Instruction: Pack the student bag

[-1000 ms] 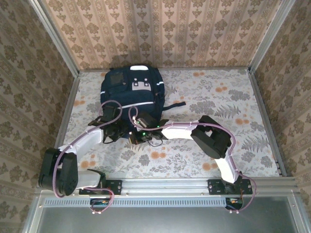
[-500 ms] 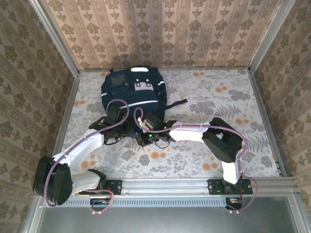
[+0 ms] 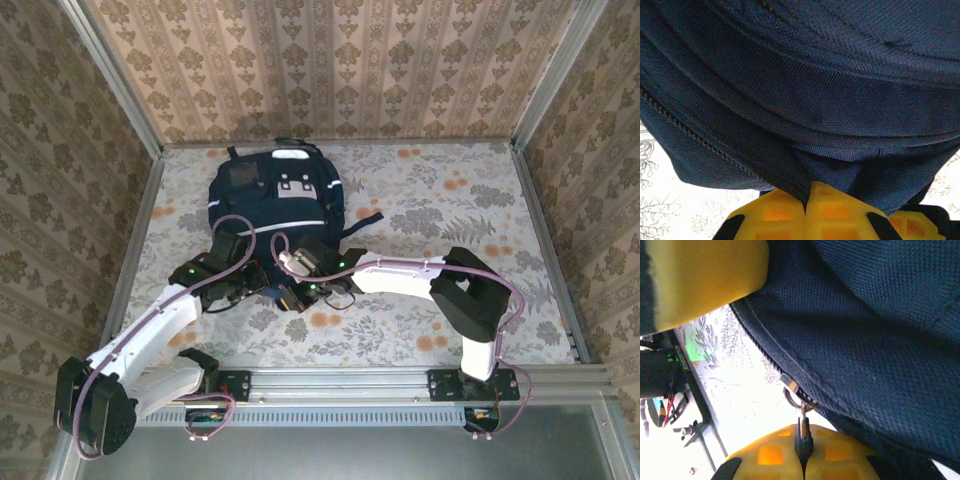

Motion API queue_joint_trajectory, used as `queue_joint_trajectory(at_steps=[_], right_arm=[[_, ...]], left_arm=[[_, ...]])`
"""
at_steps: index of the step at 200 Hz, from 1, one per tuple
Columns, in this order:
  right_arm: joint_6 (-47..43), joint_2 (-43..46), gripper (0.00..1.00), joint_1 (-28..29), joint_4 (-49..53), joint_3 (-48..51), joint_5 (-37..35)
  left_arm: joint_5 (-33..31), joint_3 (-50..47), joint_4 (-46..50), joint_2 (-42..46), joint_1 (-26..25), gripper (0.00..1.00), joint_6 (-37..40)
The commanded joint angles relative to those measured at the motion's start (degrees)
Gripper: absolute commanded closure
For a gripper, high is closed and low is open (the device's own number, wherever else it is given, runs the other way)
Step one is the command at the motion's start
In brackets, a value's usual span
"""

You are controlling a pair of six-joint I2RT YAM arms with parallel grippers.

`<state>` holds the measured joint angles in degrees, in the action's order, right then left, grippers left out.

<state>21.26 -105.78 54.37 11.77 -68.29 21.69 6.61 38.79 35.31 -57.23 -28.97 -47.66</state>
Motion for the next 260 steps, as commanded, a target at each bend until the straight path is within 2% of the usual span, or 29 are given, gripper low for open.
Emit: queue_joint_trajectory(at_steps=[1,49,142,176,202,221,234,243,260], right_arm=[[-3.4,1.54,1.0,-1.89,10.28,0.73,-0.31],[-6.14,1.4,1.0,-4.02,14.06,0.44,3.62],[-12.91,1.76,0.98,-8.68,20.57,0.71,5.15],[-10.05,1.39,0.98,-5.94,12.65,1.02,6.69],[-2.49,-2.75,1.0,-3.62,3.36,-2.43,6.13],[4.32,-7.37,1.0,-2.26,-4.37,-6.07,4.25],[6.05,-10.67,1.0,-1.36,-5.44,-9.93,2.9],[7.2,-12.83,1.0,-0.9,-6.02,-12.64,1.66],[9.8,-15.69,1.0,-0.49,-7.8,-16.32,0.46]], left_arm=[[-5.81,-0.55,6.6,1.04,0.58,1.0,2.33],[-7.29,-0.2,7.86,0.81,0.65,1.0,2.79],[-9.83,0.44,9.63,0.9,0.89,1.0,4.09],[-14.46,5.17,14.14,-2.71,2.44,1.0,5.95],[-12.18,8.54,15.77,-5.93,10.28,1.0,4.72],[-11.71,9.66,15.16,-5.63,15.15,0.85,4.25],[-9.44,10.12,14.71,-4.97,17.99,0.77,4.21],[-7.84,10.32,14.68,-4.12,18.87,0.69,3.75],[-5.07,9.85,14.98,-1.52,19.04,0.61,1.92]])
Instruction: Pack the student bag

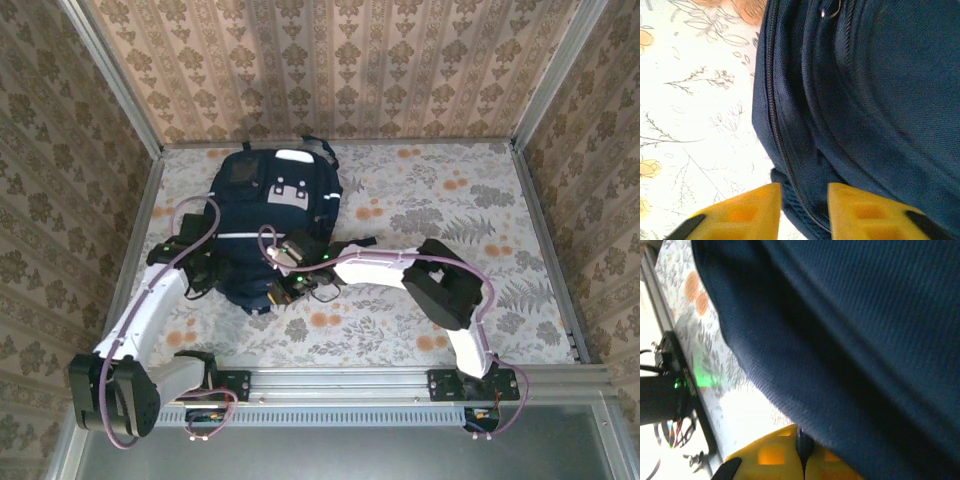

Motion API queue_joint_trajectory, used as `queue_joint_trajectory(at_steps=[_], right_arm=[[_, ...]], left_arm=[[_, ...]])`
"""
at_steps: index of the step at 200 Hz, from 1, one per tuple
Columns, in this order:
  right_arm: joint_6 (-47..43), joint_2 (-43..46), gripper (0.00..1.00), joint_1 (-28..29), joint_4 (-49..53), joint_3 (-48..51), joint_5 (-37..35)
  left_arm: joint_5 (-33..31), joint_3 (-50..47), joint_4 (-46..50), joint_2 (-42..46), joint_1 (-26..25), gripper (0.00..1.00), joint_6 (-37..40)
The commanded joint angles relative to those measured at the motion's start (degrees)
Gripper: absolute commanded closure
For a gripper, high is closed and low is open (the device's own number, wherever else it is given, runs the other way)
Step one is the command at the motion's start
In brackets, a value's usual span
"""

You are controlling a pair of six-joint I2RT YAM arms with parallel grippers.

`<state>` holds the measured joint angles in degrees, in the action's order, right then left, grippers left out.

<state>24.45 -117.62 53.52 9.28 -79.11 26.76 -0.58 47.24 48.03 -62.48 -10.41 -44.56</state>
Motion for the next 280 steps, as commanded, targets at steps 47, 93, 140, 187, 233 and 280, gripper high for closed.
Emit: queue_joint_trajectory(at_steps=[47,93,140,187,233,280], right_arm=[[9.17,-5.91,1.0,0.92,-8.2,-7.42,-5.59],[10.01,-6.08,1.0,1.15,-9.62,-5.84,-4.86],[9.41,-5.7,1.0,1.33,-9.36,-4.13,-4.61],[9.43,-6.18,1.0,1.35,-9.16,-5.21,-4.6],[9.57,-6.58,1.0,1.35,-8.89,-5.58,-4.62],[7.77,-6.85,1.0,1.42,-5.42,-6.16,-5.08]], left_arm=[[13.12,-9.07,-5.19,12.45,0.44,0.56,-15.29],[13.23,-14.66,-13.01,9.71,0.04,0.53,-20.74],[13.32,-13.55,-16.11,9.84,0.48,0.59,-18.94],[12.6,-14.92,-15.43,15.82,1.14,0.58,-17.13],[15.35,-15.73,-22.83,8.05,1.66,0.58,-15.41],[15.12,-16.9,-26.57,2.99,1.88,0.82,-13.76]])
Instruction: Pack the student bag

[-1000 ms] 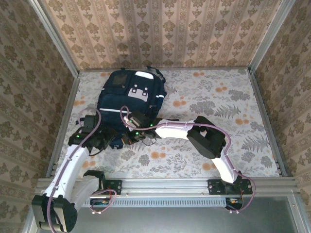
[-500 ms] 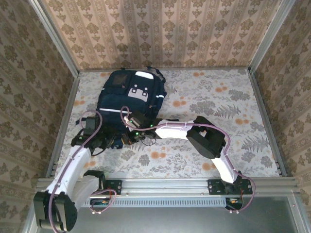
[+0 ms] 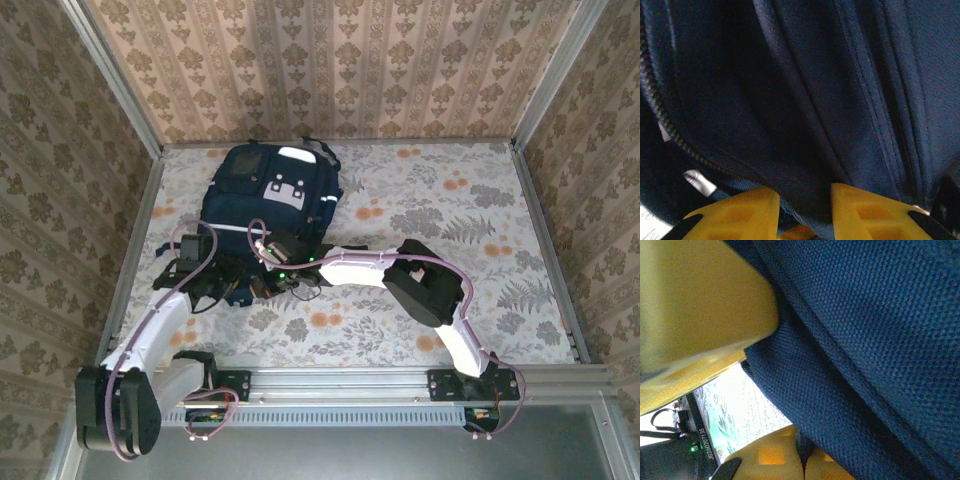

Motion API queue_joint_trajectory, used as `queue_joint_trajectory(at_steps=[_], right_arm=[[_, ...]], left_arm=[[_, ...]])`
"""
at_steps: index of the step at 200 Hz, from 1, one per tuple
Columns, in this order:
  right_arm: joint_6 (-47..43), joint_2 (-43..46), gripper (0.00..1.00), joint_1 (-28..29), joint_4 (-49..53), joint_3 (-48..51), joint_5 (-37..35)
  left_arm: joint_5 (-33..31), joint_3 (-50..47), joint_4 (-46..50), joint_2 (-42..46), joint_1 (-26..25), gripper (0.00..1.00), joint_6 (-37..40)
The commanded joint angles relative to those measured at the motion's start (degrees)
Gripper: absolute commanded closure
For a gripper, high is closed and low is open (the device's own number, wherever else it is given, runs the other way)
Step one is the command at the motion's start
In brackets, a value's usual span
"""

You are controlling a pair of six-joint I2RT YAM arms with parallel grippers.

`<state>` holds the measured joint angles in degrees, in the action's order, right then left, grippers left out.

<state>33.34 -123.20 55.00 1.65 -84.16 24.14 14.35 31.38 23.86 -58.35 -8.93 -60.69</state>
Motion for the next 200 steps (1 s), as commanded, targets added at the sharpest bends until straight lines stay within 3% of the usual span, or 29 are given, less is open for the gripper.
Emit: queue_joint_trajectory(at_steps=[1,30,200], right_arm=[[-1.24,-1.31,1.0,-0.07,2.34,-1.1,-2.58],[-4.0,0.18,1.0,-0.16,6.21,-0.27,-4.62],[-9.44,7.18,1.0,-4.57,9.51,9.7,-5.67]], left_arm=[[0.13,-1.04,-2.36,-1.19,0.4,0.83,2.44],[-0.78,-1.14,-0.38,-0.94,1.39,1.0,3.78],[-1.52,0.62,6.2,2.45,5.06,1.0,8.59]])
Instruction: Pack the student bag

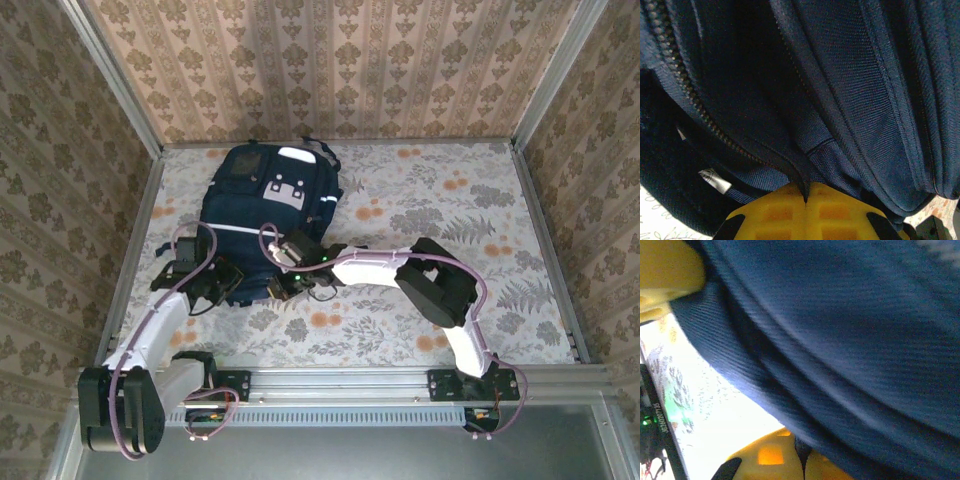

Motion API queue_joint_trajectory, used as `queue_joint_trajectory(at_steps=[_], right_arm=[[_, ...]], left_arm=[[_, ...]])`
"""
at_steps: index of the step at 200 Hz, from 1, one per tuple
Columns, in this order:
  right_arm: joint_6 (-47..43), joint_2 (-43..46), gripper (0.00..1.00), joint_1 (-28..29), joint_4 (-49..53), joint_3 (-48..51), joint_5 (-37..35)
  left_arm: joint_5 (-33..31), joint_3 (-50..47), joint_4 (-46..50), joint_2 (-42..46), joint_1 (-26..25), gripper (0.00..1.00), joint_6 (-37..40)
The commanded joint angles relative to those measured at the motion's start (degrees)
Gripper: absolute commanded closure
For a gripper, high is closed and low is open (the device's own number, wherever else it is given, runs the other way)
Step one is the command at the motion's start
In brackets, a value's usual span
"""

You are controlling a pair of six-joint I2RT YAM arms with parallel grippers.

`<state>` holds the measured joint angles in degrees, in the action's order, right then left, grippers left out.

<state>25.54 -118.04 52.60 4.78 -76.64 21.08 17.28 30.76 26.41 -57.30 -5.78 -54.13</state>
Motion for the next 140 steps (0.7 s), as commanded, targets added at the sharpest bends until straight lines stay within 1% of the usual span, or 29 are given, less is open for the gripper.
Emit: queue_joint_trajectory(at_steps=[1,19,45,83,100,121,125,132,140], right_arm=[[-1.72,2.02,1.0,-2.2,6.43,2.19,-2.62],[-2.7,2.73,1.0,-2.4,6.87,3.06,-3.36],[-2.69,4.02,1.0,-4.65,4.72,5.45,-2.72],[-3.95,4.39,1.0,-7.71,3.91,6.42,-2.05],[-5.08,4.2,1.0,-7.8,4.48,6.08,-2.2],[-5.11,4.47,1.0,-7.62,3.3,6.27,-0.59],[-5.03,4.56,1.0,-7.52,2.86,6.45,-0.46],[-4.81,4.69,1.0,-7.36,2.24,6.63,-0.35],[-4.42,4.66,1.0,-7.25,1.67,6.68,-0.17]], left_arm=[[-4.45,1.23,3.64,1.4,1.96,1.0,2.02],[-4.45,1.48,4.09,1.65,2.14,1.0,2.18],[-5.04,1.84,5.16,2.18,2.44,1.0,2.85],[-5.02,1.66,6.36,2.1,4.62,1.0,3.48],[-4.94,1.89,6.87,2.1,5.33,1.0,3.8],[-4.63,2.9,7.71,2.02,5.95,1.0,4.81],[-4.43,3.18,8.06,1.92,5.96,0.96,4.9],[-3.51,3.71,8.57,1.77,5.96,0.87,4.91],[-2.29,4.32,9.19,1.75,5.89,0.71,4.36]])
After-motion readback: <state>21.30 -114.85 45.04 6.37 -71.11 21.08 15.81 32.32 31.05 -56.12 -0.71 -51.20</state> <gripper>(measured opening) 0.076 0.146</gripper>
